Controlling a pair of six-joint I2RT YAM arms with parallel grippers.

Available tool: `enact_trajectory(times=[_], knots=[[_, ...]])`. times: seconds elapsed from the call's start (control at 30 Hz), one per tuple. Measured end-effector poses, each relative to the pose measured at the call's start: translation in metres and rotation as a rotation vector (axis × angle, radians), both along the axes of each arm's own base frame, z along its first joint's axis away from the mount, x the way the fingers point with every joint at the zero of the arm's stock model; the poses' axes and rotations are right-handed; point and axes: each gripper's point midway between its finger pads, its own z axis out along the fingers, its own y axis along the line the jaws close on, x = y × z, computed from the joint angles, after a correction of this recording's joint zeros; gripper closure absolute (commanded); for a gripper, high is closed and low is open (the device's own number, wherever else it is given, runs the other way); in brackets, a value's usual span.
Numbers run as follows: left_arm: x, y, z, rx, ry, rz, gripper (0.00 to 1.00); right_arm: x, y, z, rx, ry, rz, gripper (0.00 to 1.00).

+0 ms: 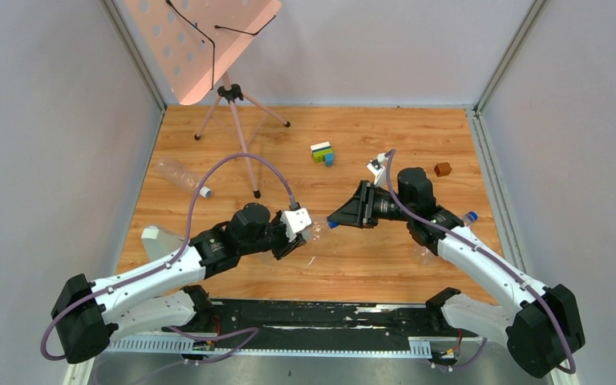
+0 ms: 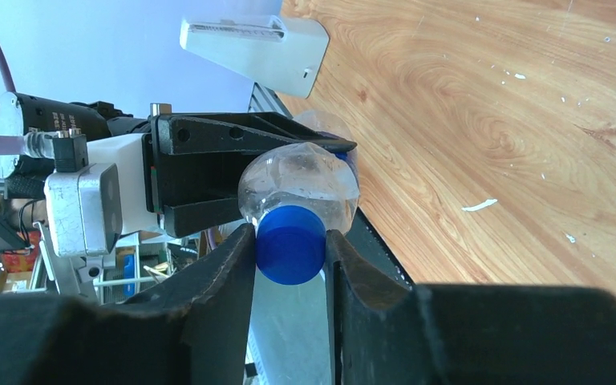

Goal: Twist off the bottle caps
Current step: Unscrew the bottle cap from the plastic bottle.

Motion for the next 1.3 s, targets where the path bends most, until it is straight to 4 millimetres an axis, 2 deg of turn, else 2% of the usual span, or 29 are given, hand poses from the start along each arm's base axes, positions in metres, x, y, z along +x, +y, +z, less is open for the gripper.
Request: enact_trajectory(times=[0.03, 0.1, 0.13, 0.33, 0.6, 0.7, 0.93, 1.3], knots=[[0.0, 0.0, -0.001, 0.003, 0.002, 0.001, 1.0, 0.001, 0.0, -0.001, -0.002, 0.002, 0.0, 0.79], [0.001, 0.0, -0.003, 0.007, 0.004, 0.001, 1.0, 0.0, 0.0, -0.003, -0.003, 0.006, 0.006, 0.97], [0.001, 0.0, -0.003, 0.008, 0.005, 0.002, 1.0, 0.0, 0.0, -0.003, -0.003, 0.007, 0.006, 1.0], [0.0, 0.0, -0.003, 0.003, 0.013, 0.01, 1.0, -0.003, 0.0, -0.003, 0.002, -0.069, 0.053, 1.0], [-0.01, -0.009, 0.003, -0.092, 0.124, -0.06, 1.0, -0.015, -0.007, 0.009, -0.015, -0.442, 0.145, 1.0], [-0.014, -0.01, 0.002, -0.118, 0.185, -0.092, 1.0, -0.015, -0.006, 0.008, -0.022, -0.524, 0.187, 1.0], [-0.032, -0.01, 0.001, -0.147, 0.308, -0.171, 1.0, -0.025, -0.005, 0.006, -0.022, -0.67, 0.298, 1.0], [-0.063, -0.019, 0.024, -0.223, 0.458, -0.331, 1.0, -0.048, -0.011, 0.025, 0.026, -0.977, 0.402, 1.0]])
